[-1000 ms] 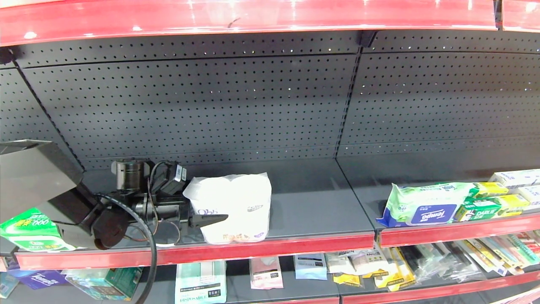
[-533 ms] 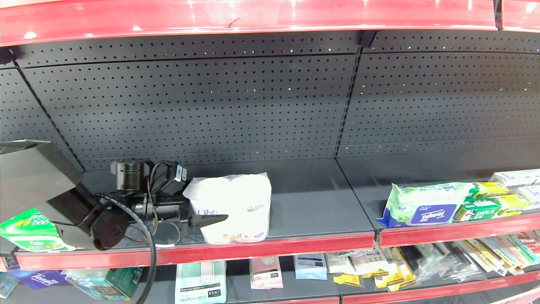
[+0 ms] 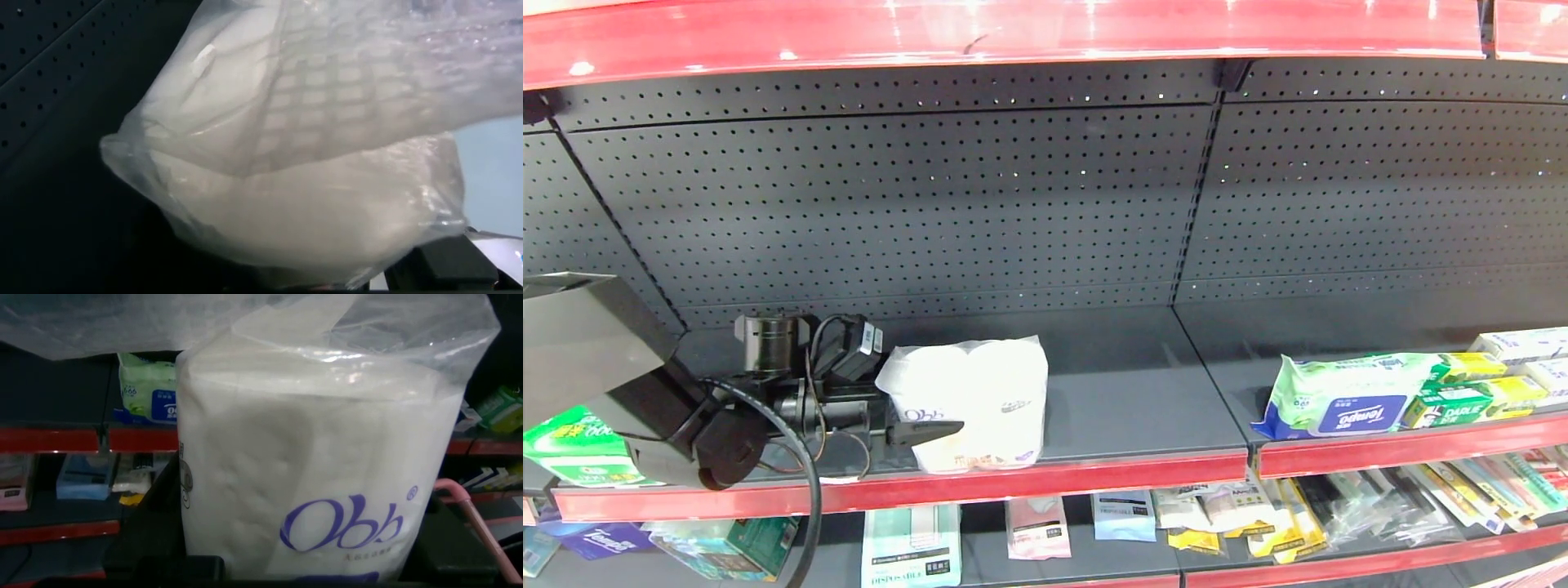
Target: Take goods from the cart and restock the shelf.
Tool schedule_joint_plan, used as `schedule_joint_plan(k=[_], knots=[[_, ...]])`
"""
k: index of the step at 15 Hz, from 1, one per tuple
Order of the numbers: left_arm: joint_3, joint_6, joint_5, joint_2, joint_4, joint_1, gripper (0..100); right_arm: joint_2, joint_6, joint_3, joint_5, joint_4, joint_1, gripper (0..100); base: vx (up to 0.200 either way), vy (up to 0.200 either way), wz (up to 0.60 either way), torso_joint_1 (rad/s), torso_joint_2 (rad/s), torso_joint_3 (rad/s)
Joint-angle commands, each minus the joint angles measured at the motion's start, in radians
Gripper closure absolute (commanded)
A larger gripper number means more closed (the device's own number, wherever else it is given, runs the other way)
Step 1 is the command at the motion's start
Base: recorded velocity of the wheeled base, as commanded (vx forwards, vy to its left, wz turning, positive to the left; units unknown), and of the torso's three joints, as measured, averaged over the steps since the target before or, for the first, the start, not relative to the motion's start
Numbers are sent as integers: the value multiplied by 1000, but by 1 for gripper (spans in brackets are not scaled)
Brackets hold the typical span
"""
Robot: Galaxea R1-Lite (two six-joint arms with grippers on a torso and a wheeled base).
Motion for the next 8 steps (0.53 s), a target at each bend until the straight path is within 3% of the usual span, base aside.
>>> schedule_joint_plan(k=[1,4,8], knots=[[1,-3,2,2,-2,0,0,-2,-1,0,0,0,0,100,0,0,0,0,0,0],[4,-3,2,-12,-2,0,0,-4,-1,0,0,0,0,100,0,0,0,0,0,0],[6,-62,2,-104,0,0,0,-5,-2,-4,0,0,0,100,0,0,0,0,0,0]])
